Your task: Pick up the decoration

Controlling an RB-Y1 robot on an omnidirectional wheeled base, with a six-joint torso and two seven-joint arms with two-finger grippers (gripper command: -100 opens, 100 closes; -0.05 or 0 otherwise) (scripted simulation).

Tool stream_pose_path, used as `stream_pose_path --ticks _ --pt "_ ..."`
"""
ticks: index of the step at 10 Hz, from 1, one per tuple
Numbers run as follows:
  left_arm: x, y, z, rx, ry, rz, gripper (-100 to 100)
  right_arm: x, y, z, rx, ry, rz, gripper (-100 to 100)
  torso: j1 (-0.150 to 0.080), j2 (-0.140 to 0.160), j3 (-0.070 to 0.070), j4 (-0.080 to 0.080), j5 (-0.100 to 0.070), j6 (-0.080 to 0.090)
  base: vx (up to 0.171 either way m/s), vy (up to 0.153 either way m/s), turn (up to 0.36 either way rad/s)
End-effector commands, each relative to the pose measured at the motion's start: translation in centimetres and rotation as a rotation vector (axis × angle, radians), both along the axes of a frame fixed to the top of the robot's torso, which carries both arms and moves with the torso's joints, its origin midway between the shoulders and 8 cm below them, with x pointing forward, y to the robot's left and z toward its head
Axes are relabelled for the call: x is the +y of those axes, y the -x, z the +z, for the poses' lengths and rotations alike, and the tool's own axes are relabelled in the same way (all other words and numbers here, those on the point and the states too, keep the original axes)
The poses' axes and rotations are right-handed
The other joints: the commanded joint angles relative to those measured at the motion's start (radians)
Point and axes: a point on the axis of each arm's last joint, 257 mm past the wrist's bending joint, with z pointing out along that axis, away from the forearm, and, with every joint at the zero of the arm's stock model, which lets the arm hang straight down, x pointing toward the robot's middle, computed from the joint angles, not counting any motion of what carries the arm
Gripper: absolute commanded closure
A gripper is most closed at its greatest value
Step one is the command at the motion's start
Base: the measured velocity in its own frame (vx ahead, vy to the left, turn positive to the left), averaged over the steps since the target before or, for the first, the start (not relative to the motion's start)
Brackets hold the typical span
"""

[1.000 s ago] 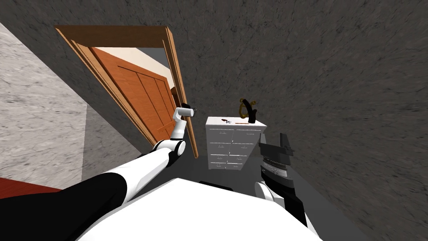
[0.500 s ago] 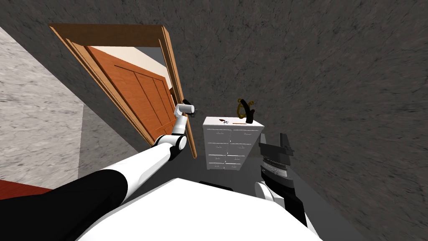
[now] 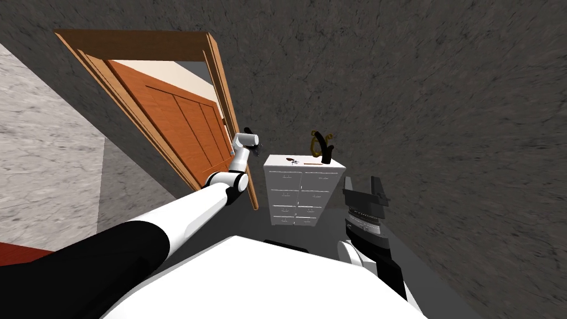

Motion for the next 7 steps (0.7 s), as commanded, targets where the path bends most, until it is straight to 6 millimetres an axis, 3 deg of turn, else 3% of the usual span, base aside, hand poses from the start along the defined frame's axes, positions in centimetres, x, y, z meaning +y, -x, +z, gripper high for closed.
stream_pose_path --ticks 1,2,4,5,6,7 --pt "-0.5 0.3 0.4 0.047 0.018 -0.005 -100 0.0 0.0 0.0 0.000 0.000 0.000 0 0.000 0.000 0.000 0.000 0.000 0.000 0.031 -0.134 -0.001" --pt "-0.7 0.7 -0.7 0.094 0.027 -0.004 -100 0.0 0.0 0.0 0.000 0.000 0.000 0 -0.002 0.000 0.000 0.000 -0.001 0.000 0.042 -0.119 0.004" --pt "-1.3 1.2 -0.4 0.140 0.043 -0.009 -100 0.0 0.0 0.0 0.000 0.000 0.000 0 0.002 0.000 0.000 0.000 0.000 0.000 0.026 -0.072 -0.004" --pt "-1.2 1.5 -1.4 0.170 0.049 -0.006 -100 0.0 0.0 0.0 0.000 0.000 0.000 0 0.000 0.000 0.000 0.000 0.000 0.000 0.037 -0.096 0.005" --pt "-1.8 1.8 -0.6 0.199 0.061 -0.012 -100 0.0 0.0 0.0 0.000 0.000 0.000 0 0.000 0.000 0.000 0.000 0.000 0.000 0.044 -0.119 -0.002" --pt "-1.8 2.3 -1.8 0.239 0.068 -0.008 -100 0.0 0.0 0.0 0.000 0.000 0.000 0 -0.002 -0.001 0.000 0.000 0.000 0.000 0.057 -0.123 0.004"
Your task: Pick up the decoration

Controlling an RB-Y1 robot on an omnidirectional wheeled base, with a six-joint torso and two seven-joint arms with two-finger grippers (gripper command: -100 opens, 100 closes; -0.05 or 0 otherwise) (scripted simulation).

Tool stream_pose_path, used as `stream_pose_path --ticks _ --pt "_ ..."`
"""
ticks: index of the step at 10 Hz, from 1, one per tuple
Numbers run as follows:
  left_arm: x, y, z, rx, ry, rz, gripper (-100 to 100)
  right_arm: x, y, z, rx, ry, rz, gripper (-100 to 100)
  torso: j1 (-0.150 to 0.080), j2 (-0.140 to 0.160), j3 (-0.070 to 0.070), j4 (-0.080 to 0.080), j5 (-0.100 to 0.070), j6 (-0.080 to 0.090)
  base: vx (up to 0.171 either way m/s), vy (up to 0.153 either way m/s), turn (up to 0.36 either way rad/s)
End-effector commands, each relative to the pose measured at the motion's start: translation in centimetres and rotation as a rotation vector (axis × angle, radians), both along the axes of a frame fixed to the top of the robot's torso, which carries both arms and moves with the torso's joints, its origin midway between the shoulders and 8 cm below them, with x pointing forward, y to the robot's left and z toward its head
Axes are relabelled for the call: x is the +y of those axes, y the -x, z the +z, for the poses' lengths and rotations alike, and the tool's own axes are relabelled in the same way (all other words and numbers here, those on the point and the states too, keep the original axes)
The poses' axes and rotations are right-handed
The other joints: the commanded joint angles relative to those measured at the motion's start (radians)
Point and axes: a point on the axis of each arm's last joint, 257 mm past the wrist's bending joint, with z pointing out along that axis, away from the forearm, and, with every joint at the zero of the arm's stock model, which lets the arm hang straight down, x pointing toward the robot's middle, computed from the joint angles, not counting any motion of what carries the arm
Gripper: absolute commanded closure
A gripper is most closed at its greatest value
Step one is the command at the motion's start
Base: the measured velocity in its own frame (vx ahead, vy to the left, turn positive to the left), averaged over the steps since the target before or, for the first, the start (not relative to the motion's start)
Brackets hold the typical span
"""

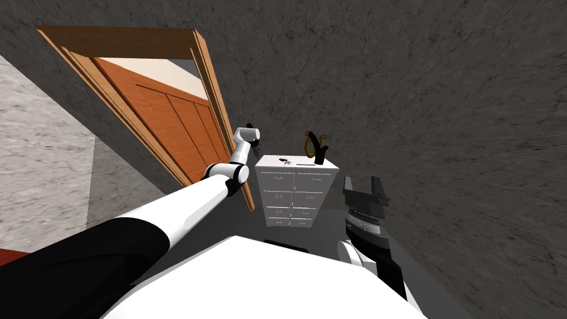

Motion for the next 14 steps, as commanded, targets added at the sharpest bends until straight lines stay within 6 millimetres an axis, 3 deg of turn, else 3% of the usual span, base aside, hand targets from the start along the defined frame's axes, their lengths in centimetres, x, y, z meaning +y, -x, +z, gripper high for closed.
stream_pose_path --ticks 1,2,12,14 --pt "-0.5 0.8 -0.1 0.059 0.018 -0.003 -100 0.0 0.0 0.0 0.000 0.000 0.000 0 0.000 0.000 0.000 0.000 0.000 0.000 0.039 -0.154 -0.003" --pt "-0.5 1.3 -1.0 0.093 0.023 -0.001 -100 0.0 0.0 0.0 0.000 0.000 0.000 0 -0.002 0.001 0.000 0.000 0.000 0.000 0.037 -0.116 0.006" --pt "-2.3 7.1 -2.9 0.406 0.091 0.006 -100 0.0 0.0 0.0 0.000 0.000 0.000 0 0.002 -0.001 0.000 0.000 0.000 0.000 0.059 -0.100 -0.004" --pt "-2.8 9.1 -3.5 0.499 0.107 0.009 -100 0.0 0.0 0.0 0.000 0.000 0.000 0 0.002 0.000 0.000 0.000 0.001 0.000 0.072 -0.092 -0.019"
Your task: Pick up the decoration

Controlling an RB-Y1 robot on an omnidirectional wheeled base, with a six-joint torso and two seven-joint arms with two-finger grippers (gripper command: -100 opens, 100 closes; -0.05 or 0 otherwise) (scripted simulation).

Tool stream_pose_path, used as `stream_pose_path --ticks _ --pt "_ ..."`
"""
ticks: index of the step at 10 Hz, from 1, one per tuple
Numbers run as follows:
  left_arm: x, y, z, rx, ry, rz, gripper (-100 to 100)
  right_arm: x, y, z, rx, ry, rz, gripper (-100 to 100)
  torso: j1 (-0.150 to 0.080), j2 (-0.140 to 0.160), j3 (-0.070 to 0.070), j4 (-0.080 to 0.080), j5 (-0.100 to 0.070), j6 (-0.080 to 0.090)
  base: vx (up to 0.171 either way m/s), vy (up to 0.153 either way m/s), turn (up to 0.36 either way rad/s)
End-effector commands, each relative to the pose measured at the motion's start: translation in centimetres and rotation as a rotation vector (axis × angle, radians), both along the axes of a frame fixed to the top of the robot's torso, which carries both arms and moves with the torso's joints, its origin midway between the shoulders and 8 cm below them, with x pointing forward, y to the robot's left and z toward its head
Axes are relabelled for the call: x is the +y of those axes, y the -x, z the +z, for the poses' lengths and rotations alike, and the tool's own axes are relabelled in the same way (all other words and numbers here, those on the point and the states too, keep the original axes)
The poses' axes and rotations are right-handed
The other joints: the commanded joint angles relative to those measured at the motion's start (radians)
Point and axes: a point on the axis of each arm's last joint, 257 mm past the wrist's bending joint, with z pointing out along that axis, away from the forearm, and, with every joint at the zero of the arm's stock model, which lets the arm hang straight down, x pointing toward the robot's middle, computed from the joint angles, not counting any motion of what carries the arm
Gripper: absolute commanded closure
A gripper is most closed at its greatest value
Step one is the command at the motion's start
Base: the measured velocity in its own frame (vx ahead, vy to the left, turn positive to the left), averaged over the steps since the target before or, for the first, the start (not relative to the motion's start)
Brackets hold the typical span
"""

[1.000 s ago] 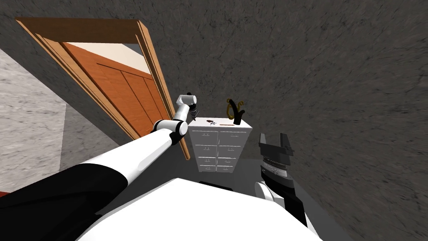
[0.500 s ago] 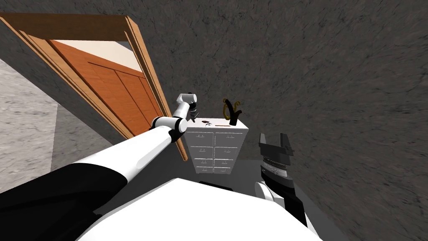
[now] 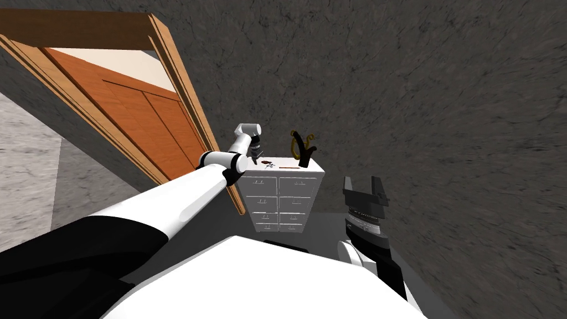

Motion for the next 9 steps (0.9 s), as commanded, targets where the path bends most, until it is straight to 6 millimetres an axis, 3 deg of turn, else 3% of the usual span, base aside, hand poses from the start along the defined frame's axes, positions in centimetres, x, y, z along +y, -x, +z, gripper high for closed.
stream_pose_path --ticks 1,3,4,5,6,8,9 --pt "-0.3 1.0 -0.2 0.045 0.006 0.001 -100 0.0 0.0 0.0 0.000 0.000 0.000 0 0.000 0.000 0.000 0.000 0.000 0.000 0.084 -0.066 -0.004" --pt "-0.7 2.5 -0.5 0.110 0.014 0.001 -100 0.0 0.0 0.0 0.000 0.000 0.000 0 0.002 0.000 0.000 0.000 0.001 0.000 0.086 -0.045 -0.022" --pt "-0.6 2.0 -0.3 0.088 0.012 0.000 -100 0.0 0.0 0.0 0.000 0.000 0.000 0 0.003 -0.001 -0.001 0.000 0.001 0.000 0.048 -0.014 -0.004" --pt "-0.7 2.1 -0.3 0.093 0.012 0.001 0 0.0 0.0 0.0 0.000 0.000 0.000 0 0.005 0.001 0.001 0.000 0.001 0.000 0.008 -0.004 0.001" --pt "-0.7 1.7 -1.7 0.090 0.012 0.001 -100 0.0 0.0 0.0 0.000 0.000 0.000 0 0.006 0.004 0.002 0.001 0.002 0.000 -0.006 0.003 -0.005" --pt "-0.7 1.6 -1.8 0.091 0.012 0.001 -100 0.0 0.0 0.0 0.000 0.000 0.000 0 0.007 0.006 0.003 0.001 0.002 0.000 -0.013 0.005 -0.005" --pt "-0.7 1.6 -1.8 0.090 0.012 0.001 100 0.0 0.0 0.0 0.000 0.000 0.000 0 0.007 0.006 0.004 0.001 0.002 0.000 0.000 0.000 0.000"
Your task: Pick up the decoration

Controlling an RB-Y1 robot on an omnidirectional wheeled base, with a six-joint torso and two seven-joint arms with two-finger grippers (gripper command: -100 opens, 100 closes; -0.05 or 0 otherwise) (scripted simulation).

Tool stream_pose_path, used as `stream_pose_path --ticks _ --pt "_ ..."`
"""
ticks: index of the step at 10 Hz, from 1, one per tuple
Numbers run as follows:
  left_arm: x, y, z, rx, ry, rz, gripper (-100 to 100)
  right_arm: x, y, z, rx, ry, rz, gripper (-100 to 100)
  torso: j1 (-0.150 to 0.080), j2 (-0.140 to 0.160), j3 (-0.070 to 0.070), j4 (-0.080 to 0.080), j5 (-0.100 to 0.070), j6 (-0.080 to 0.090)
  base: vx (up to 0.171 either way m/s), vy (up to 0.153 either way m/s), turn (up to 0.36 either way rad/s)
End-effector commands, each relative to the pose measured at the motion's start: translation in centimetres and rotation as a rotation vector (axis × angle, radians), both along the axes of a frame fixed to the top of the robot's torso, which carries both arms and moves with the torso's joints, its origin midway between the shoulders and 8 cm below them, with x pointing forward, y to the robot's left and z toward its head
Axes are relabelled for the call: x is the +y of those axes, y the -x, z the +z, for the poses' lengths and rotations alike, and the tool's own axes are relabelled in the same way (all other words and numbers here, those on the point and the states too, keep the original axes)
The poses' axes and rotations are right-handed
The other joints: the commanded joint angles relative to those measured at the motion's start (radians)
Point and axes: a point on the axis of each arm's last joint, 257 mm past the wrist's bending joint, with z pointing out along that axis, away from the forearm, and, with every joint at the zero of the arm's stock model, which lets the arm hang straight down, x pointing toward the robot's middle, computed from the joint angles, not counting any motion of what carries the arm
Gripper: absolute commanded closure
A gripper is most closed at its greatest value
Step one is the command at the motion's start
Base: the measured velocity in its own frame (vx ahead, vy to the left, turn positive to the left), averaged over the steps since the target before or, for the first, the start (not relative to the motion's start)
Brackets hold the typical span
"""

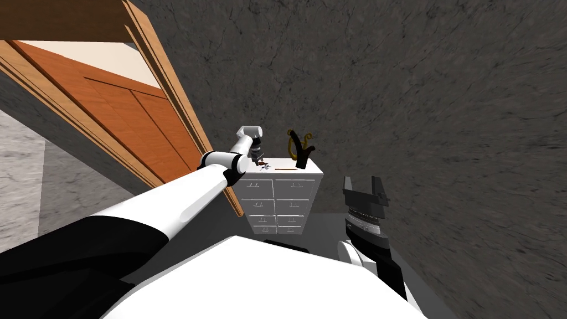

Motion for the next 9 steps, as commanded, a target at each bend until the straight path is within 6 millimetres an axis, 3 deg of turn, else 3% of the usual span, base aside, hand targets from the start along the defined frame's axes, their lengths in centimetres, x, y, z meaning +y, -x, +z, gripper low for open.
stream_pose_path --ticks 1,4,5,6,8,9 --pt "0.0 0.0 0.0 0.000 0.000 0.000 100 0.0 0.0 0.0 0.000 0.000 0.000 0 0.000 0.000 0.000 0.000 0.000 0.000 0.000 0.000 0.000" --pt "0.0 -0.1 0.1 -0.005 0.000 0.000 100 0.0 0.0 0.0 0.000 0.000 0.000 0 0.000 -0.001 -0.001 -0.001 0.000 0.000 0.000 0.000 0.000" --pt "0.0 -0.1 0.2 -0.006 0.000 0.000 0 0.0 0.0 0.0 0.000 0.000 0.000 0 0.000 -0.002 -0.002 -0.002 0.000 0.000 0.000 0.000 0.000" --pt "0.0 0.4 1.1 0.001 0.000 0.000 100 0.0 0.0 0.0 0.000 0.000 0.000 0 0.000 -0.002 -0.002 -0.002 0.000 0.000 0.009 -0.004 0.006" --pt "0.1 0.3 1.3 -0.003 0.000 0.000 100 0.0 0.0 0.0 0.000 0.000 0.000 0 -0.001 -0.002 -0.002 -0.002 -0.001 -0.001 0.012 -0.004 0.006" --pt "0.1 0.4 1.4 -0.002 0.001 -0.001 0 0.0 0.0 0.0 0.000 0.000 0.000 0 -0.001 -0.002 -0.002 -0.002 0.000 0.000 0.000 0.000 0.000"
